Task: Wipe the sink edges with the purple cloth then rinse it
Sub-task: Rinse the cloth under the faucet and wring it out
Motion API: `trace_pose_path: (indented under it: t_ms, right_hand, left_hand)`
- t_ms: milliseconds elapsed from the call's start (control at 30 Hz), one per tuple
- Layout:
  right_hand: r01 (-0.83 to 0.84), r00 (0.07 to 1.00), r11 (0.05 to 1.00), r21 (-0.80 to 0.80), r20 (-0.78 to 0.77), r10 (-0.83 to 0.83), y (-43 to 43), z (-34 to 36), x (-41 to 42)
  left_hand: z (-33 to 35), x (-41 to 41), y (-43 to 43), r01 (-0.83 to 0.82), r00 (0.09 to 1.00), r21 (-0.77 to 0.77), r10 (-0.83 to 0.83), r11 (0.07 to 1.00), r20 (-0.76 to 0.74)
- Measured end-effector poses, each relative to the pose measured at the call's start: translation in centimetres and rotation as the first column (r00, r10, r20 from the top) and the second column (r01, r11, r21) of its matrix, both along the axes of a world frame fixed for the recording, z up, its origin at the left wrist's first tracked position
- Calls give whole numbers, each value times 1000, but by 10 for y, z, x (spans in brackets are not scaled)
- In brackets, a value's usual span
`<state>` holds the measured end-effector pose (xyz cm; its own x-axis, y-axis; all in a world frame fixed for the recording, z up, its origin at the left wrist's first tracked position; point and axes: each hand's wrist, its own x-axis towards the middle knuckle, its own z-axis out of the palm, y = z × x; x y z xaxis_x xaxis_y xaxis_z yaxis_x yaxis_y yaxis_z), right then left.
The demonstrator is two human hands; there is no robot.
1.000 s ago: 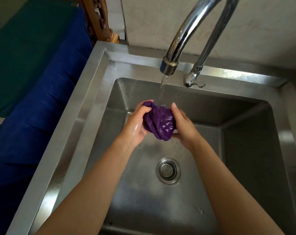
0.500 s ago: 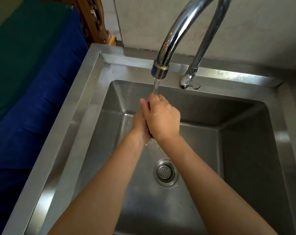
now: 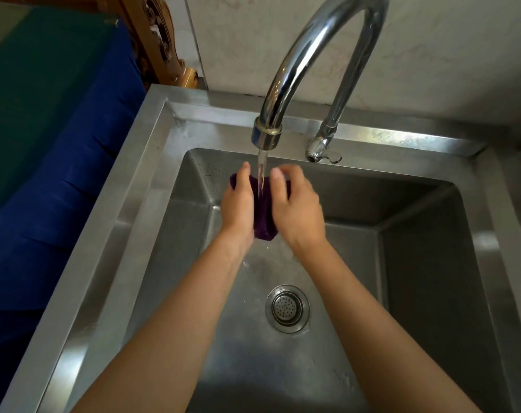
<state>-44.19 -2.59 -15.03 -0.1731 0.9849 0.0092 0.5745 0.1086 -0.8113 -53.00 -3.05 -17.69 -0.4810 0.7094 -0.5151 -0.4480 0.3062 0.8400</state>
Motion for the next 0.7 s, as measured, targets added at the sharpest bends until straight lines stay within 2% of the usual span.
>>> trace_pose_path:
  t_ms: [67,167,267,333,433,533,633,700]
  right_hand:
    - [-50,998,993,109,50,45,-16,2,-11]
    - [-16,980,976,217,196,-28,-12,5,-20]
    - [-53,965,988,145,260,14,5,4,-22]
    - [-60,966,998,26,254,52,15,1,-20]
    - [1,994,976,-219,110,24,28,-3,-15]
    - [7,991,898,-440,-120,-66,33,-7,-10]
    - [-159,962,791,-591,-273,-11,34,-4,5]
    - [-207,952,755,-621,-307,8,37,-1,22]
  left_hand:
    - [-1,-1,1,86,995,51,-88,995,39]
    - [-2,7,0,149,968,98,-166,984,191]
    - [-9,14,-6,22,958,102,-50,995,283]
    - [-16,19,-8,-66,969,77,46,995,244]
    - [-15,22,-8,-118,988,-5,118,993,98]
    - [-17,17,-9,-93,990,-79,84,992,-111]
    - [-19,7,-10,-61,994,-126,49,990,-97]
    - [-18,1,-10,-13,1000,-157,13,987,-3]
